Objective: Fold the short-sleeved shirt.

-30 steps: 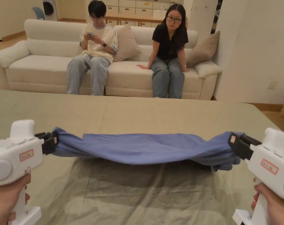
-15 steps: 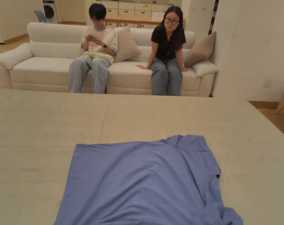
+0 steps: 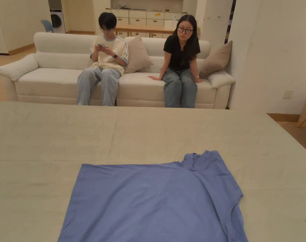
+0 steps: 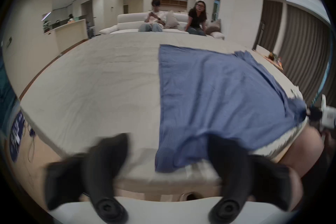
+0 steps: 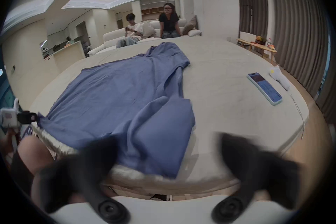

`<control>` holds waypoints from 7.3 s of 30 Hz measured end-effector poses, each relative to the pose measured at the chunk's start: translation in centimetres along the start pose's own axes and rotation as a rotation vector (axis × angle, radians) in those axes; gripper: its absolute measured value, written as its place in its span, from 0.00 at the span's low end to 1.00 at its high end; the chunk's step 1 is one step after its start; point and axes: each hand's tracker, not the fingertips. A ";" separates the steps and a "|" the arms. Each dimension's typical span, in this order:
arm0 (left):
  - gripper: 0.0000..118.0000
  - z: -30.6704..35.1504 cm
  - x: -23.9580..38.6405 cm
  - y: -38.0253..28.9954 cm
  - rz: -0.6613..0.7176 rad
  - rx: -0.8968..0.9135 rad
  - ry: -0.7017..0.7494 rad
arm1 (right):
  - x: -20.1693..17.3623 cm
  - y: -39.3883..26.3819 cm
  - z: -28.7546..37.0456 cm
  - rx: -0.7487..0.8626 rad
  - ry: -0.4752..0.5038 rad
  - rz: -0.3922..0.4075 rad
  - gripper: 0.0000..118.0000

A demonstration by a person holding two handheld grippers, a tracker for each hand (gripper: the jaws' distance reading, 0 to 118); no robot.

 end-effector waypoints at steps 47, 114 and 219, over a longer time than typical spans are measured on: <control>0.04 -0.9 1.1 1.0 0.011 -0.134 -0.008 | -1.7 4.7 8.5 0.081 -0.104 0.068 0.00; 0.04 -16.1 1.8 11.4 0.069 -0.213 0.061 | 2.6 15.5 -19.7 -0.114 -0.122 -0.221 0.03; 0.99 9.8 3.6 7.9 0.056 0.400 -0.016 | -1.2 9.2 11.3 0.363 0.011 0.033 1.00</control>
